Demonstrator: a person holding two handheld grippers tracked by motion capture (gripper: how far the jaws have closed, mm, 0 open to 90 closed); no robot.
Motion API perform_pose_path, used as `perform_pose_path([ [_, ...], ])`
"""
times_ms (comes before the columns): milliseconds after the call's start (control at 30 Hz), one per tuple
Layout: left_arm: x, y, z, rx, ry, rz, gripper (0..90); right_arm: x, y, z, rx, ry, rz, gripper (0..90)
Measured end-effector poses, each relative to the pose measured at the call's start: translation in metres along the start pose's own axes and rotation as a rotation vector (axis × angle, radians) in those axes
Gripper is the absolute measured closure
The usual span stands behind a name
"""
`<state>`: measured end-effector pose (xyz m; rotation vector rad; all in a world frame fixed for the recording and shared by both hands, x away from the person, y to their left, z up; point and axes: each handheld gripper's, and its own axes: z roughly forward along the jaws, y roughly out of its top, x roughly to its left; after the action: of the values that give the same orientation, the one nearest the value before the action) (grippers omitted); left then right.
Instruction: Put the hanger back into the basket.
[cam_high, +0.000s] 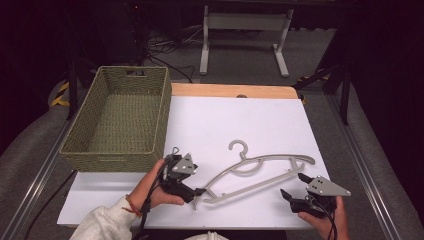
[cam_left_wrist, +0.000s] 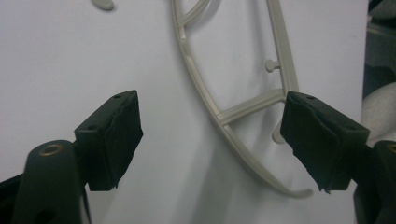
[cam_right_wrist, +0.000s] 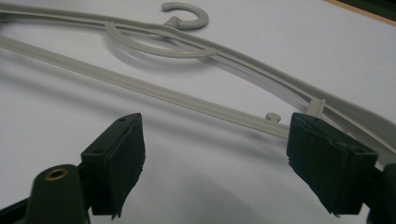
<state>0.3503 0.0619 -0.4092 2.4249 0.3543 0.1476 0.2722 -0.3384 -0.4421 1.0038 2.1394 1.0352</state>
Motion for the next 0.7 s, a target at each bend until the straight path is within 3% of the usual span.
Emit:
perform_pose_path([
  [100, 0.005, 0.016, 0.016, 0.053, -0.012, 0.010, 23.1, -0.001, -0.001, 0.000, 0.001, 0.005, 0.006, 20.0],
  [200, 0.011, 0.028, 0.029, 0.084, -0.027, -0.014, 27.2, -0.001, -0.001, -0.001, 0.001, 0.006, 0.010, 20.0],
  [300, 0.019, 0.036, 0.042, 0.113, -0.030, -0.042, 29.8, -0.002, -0.001, -0.001, -0.003, 0.002, 0.018, 20.1],
  [367, 0.025, 0.040, 0.050, 0.147, -0.014, -0.042, 32.1, -0.003, -0.001, -0.002, -0.008, 0.001, 0.019, 20.1],
  [533, 0.034, 0.049, 0.063, 0.200, -0.025, -0.043, 38.8, -0.004, -0.001, -0.002, -0.006, 0.002, 0.027, 20.3],
  [700, 0.037, 0.060, 0.074, 0.249, -0.091, -0.034, 44.6, -0.004, -0.001, -0.001, -0.004, 0.006, 0.028, 20.5],
])
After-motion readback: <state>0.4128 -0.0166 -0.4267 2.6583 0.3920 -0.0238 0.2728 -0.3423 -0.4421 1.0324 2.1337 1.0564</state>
